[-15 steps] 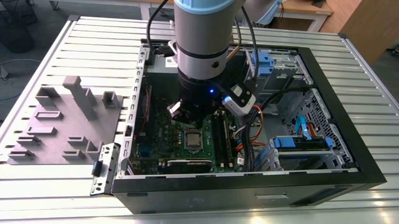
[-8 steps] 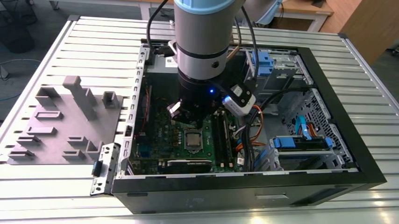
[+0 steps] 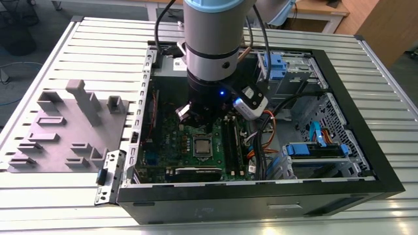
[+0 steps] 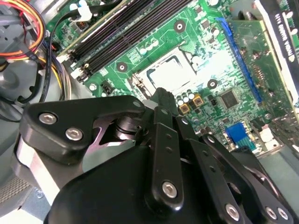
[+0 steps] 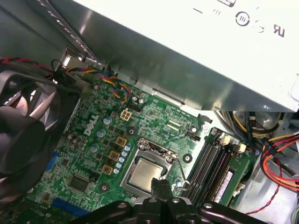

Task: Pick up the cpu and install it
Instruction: 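Install the first cpu locking lever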

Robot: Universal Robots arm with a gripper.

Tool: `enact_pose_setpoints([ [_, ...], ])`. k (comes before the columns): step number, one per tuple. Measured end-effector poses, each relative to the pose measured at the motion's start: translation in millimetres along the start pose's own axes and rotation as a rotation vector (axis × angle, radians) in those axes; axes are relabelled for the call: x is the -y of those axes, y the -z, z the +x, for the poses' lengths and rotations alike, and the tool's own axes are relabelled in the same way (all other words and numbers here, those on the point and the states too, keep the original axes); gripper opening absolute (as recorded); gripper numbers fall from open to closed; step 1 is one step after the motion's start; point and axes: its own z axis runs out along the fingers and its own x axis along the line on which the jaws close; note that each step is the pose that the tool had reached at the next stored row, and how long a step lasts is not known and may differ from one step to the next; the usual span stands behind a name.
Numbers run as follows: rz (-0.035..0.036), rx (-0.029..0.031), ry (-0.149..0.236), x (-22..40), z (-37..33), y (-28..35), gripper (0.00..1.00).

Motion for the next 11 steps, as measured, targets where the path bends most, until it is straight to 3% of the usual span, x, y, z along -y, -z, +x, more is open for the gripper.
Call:
enact_pose_setpoints([
  [5,-0.0002,0.0002,0.0,-0.1,-0.8,13.1,0.11],
  [11,-0.0003,0.0002,0.0,1.5,-8.4,13.0,0.11],
])
